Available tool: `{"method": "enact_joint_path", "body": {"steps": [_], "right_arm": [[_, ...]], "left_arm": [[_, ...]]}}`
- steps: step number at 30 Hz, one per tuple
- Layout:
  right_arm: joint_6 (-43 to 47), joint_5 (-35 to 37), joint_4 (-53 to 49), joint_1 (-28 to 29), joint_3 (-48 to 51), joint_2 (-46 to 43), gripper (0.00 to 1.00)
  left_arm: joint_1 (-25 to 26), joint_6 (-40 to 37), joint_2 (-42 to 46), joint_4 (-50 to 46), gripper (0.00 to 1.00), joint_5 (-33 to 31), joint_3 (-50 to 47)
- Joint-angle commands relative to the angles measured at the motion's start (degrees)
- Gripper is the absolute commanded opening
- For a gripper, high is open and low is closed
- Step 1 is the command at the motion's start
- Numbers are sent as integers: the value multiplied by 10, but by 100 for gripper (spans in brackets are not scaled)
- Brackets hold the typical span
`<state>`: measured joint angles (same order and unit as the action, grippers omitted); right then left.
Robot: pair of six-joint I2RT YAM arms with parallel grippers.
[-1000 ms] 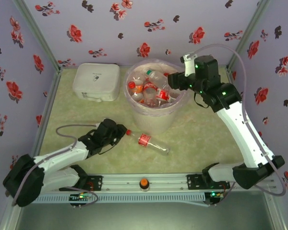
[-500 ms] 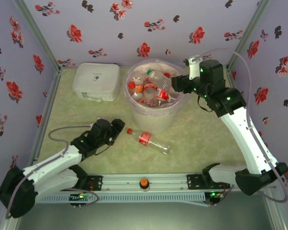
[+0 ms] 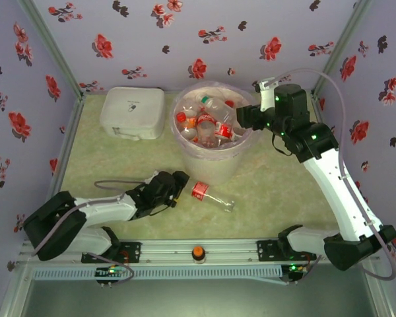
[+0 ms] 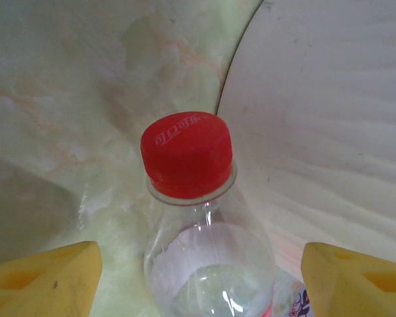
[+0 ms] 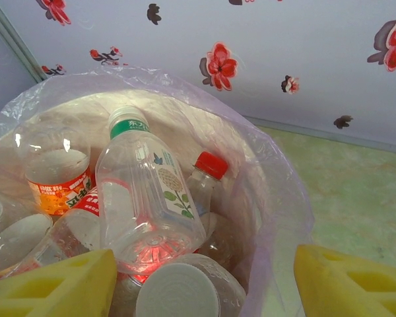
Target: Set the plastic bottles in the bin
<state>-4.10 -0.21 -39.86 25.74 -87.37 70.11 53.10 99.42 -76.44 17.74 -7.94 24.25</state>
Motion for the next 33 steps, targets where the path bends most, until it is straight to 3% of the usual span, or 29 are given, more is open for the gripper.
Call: {"method": "enact_joint_path", "body": {"steps": [1, 5, 10, 14, 20, 24, 28, 33], "right_arm": [[-2, 10, 9, -6, 8, -13, 72], [-2, 11, 10, -7, 12, -13, 72], [3, 12, 6, -8, 13, -19, 72], [4, 12, 5, -9, 13, -24, 72], [-1, -2, 5, -9, 10, -28, 72], [-3, -33, 4, -9, 2, -28, 71], [1, -135, -4, -7, -25, -10, 70], [41, -248, -44, 48, -106, 48, 70]], "left_arm": [[4, 29, -34, 69, 76, -20, -1], [5, 30, -72, 96, 70, -18, 9], [-10, 32, -56, 110, 44, -25, -18], [-27, 6, 10, 37, 26, -39, -20], [-83, -82, 156, -139, 17, -51, 14], [-127, -195, 276, -274, 12, -71, 54], [-172, -358, 381, -394, 10, -71, 122], [-201, -597, 389, -503, 11, -12, 291]]}}
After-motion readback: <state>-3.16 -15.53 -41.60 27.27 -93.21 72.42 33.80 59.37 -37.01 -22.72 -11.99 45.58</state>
